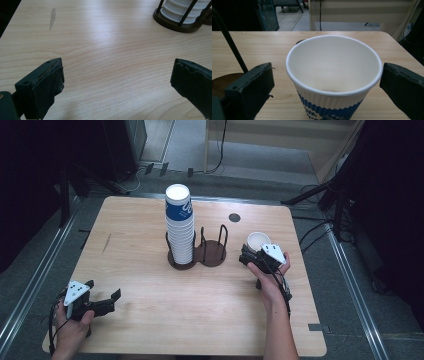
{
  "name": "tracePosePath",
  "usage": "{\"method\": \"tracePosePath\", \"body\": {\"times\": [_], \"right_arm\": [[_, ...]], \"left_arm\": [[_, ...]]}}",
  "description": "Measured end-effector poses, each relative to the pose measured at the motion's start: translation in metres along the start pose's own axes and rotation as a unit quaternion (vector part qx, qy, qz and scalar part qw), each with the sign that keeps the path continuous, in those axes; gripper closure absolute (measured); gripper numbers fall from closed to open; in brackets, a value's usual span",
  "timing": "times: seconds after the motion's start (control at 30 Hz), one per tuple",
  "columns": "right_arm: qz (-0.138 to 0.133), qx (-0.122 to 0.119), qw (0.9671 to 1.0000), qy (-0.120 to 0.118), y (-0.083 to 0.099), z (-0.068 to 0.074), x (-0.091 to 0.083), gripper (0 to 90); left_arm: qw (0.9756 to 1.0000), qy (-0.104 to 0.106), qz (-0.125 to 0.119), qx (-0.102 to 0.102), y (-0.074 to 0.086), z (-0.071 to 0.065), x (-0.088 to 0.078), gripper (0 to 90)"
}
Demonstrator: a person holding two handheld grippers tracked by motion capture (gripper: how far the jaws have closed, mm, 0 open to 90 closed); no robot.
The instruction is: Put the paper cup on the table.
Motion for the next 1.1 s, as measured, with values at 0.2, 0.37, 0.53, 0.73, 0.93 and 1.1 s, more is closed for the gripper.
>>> {"method": "tracePosePath", "body": {"times": [0.2, 0.37, 0.53, 0.73, 0.93, 1.1], "right_arm": [[-0.002, -0.010, 0.9999, -0.014, -0.006, 0.001, -0.014, 0.0], [-0.007, -0.013, 0.9997, -0.019, -0.009, 0.000, -0.025, 0.0], [-0.012, -0.019, 0.9995, -0.022, -0.011, 0.000, -0.034, 0.0], [-0.017, -0.021, 0.9993, -0.025, -0.014, 0.001, -0.046, 0.0], [-0.029, -0.031, 0.9987, -0.026, -0.019, 0.003, -0.058, 0.0], [-0.038, -0.035, 0.9983, -0.027, -0.022, 0.005, -0.068, 0.0]], "left_arm": [[1.0000, 0.000, 0.000, 0.001, 0.000, 0.000, 0.000, 0.0], [1.0000, 0.000, 0.000, 0.001, 0.000, 0.000, 0.000, 0.0], [1.0000, -0.001, 0.001, 0.001, 0.000, 0.000, 0.000, 0.0], [1.0000, -0.001, 0.000, 0.001, 0.000, 0.000, 0.000, 0.0], [1.0000, -0.001, 0.000, 0.001, 0.000, 0.000, 0.000, 0.0], [1.0000, -0.001, 0.001, 0.002, 0.000, 0.000, 0.000, 0.0]]}}
Point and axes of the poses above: each handheld gripper's, and its own axes: x roughly forward along the jaws, y roughly out of its underside, z roughly to its left, the point moved 10 cm from there along x, roughly forward along the jaws, and after that the axes turned 9 degrees about -y, right-handed, at the moved point
